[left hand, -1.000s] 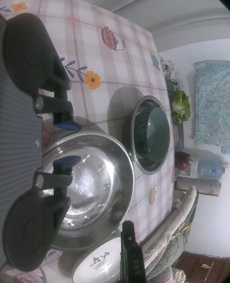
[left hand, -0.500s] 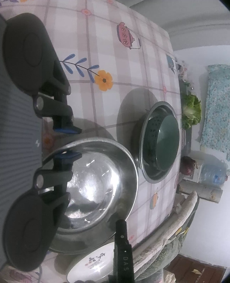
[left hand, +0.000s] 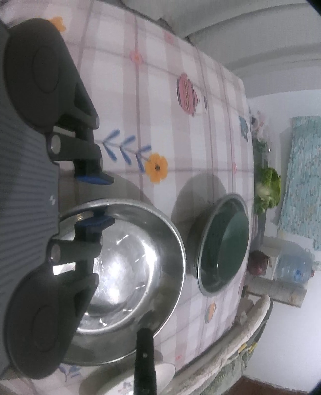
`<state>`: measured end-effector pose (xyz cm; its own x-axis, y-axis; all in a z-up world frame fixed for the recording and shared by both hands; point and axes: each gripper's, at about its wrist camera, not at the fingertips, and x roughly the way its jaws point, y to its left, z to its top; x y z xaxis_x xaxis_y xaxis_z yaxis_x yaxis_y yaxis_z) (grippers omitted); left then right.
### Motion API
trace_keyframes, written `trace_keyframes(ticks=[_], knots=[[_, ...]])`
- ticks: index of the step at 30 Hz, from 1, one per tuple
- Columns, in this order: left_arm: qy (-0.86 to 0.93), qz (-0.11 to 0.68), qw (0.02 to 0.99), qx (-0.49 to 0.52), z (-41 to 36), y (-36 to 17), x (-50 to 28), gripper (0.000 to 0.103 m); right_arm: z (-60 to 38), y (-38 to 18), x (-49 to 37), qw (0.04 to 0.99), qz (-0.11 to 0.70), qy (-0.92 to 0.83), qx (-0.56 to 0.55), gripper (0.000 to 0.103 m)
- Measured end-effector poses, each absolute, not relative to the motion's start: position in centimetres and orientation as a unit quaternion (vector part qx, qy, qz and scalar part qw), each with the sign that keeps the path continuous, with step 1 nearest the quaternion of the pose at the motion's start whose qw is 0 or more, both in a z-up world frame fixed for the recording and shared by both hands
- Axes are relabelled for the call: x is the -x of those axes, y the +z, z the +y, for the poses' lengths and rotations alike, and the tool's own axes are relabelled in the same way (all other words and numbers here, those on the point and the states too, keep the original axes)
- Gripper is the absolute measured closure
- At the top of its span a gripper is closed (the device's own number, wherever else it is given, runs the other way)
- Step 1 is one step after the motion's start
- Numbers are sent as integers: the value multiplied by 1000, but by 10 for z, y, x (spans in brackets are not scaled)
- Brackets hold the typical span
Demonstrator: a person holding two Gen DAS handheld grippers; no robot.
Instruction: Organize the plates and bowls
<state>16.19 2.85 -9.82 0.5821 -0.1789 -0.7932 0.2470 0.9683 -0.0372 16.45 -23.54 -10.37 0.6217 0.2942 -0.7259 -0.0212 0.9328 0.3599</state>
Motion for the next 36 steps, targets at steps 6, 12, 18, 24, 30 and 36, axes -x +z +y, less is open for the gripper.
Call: trace_keyframes(ticks=[6, 12, 18, 24, 30, 36], knots=[[-108, 421, 898, -72, 27, -82, -151, 55, -233, -98, -152, 891, 411, 89, -169, 70], [-141, 396, 903, -90, 1, -57, -142, 42, -270, -79, -122, 909, 372, 54, -181, 47], [-208, 385, 893, -106, -59, -43, -138, 35, -326, -68, -80, 921, 344, -8, -185, 36], [-271, 384, 874, -122, -131, -47, -133, 30, -386, -71, -40, 923, 323, -75, -196, 35], [-291, 411, 857, -107, -184, -69, -132, 30, -418, -96, -28, 912, 329, -88, -230, 36], [-286, 421, 853, -115, -213, -88, -134, 31, -429, -113, -36, 910, 332, -84, -235, 43]])
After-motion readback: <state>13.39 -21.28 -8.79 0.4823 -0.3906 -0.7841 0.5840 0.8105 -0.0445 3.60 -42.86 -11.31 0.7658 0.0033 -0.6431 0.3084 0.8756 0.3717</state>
